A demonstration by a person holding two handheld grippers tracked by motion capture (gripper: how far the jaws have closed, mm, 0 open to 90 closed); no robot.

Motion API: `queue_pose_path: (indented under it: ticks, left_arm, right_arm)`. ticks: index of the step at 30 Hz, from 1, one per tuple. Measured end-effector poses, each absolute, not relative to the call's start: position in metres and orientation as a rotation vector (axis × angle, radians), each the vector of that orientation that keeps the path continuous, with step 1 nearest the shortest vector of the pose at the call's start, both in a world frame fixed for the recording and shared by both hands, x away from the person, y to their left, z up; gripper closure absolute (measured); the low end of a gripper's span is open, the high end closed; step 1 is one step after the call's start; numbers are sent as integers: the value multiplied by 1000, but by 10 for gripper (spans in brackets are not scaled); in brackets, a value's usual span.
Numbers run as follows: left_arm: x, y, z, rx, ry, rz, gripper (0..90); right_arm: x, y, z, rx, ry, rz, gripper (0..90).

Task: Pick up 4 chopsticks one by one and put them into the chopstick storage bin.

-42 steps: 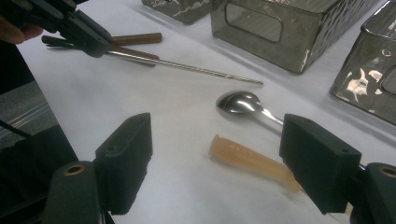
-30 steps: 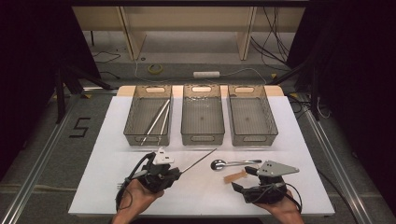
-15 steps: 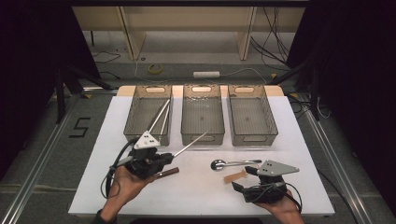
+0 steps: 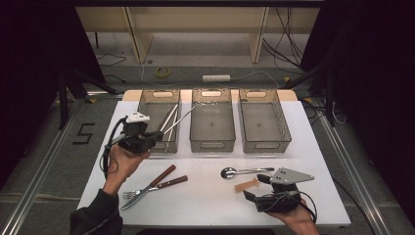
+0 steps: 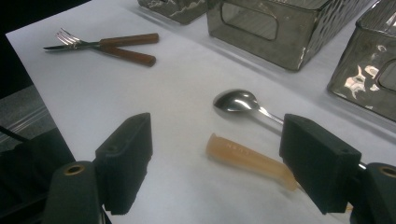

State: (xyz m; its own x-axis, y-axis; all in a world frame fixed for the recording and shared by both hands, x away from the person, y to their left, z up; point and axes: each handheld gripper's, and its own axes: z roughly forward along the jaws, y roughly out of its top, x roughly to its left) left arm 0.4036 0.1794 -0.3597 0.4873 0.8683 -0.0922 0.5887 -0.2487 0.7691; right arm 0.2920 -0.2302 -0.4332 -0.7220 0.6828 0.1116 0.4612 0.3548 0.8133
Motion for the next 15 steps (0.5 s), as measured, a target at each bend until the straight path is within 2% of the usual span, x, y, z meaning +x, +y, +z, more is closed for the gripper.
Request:
queue_pose_path:
  ticks: [3,15]
  left_arm:
    - [415,185,-363,1950,1247,503,844]
    - [454,209,-377,1890,1371,545,844]
  right_arm:
    - [292,-231,-433,1024,2370,1300,264]
    - [292,-231,-434,1023,2372,1302,263]
